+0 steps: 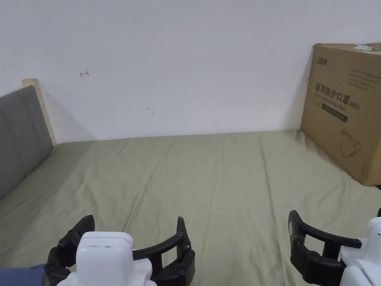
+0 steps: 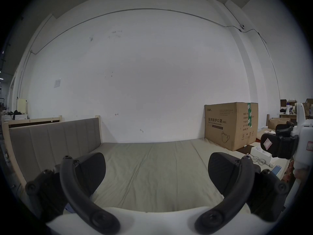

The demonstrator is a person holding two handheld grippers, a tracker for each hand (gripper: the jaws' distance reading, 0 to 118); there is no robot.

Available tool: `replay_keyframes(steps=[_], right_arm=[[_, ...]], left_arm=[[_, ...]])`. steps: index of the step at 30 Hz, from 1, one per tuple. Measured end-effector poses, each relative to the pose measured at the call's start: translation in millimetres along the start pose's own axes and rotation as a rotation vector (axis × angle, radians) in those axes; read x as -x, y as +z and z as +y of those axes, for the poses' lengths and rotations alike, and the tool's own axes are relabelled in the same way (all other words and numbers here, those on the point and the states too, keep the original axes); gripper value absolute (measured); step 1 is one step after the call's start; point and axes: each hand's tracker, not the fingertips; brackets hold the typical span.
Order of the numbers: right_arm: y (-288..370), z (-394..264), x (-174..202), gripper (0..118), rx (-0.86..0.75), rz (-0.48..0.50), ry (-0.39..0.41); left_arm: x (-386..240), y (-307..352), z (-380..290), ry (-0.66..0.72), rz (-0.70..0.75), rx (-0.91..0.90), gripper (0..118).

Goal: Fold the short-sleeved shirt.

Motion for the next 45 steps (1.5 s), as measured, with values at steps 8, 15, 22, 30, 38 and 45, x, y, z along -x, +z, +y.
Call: replay_keyframes(steps=[8,15,22,30,38,45], right_arm=[[-2.2,-3.8,7.7,118,0.038,0.015,0.010],[-4.2,-6.9,12.6,118,0.066,0.015,0.005],[-9.5,-12.1,14.0,118,0.104,0.021,0.006],[-14.4,-18.8,11.6,118,0.153,0.027,-0.017],[-16.5,-22.2,11.3,118,0.171,0.030,-0.017],[-19.8,-27.7,13.8,118,0.194,0.041,-0.016]], left_arm=[[2.9,3.7,-11.2,0.039,-0.081,0.025,118],[2.0,1.1,-16.1,0.047,-0.055,0.088,118],[2.2,6.2,-12.8,0.085,0.031,0.101,118],[0.1,4.8,-9.2,0.099,0.013,0.131,118],[1.4,-2.4,-12.0,0.133,0.044,0.164,118],[0.3,-9.5,-17.5,0.145,0.029,0.197,118]])
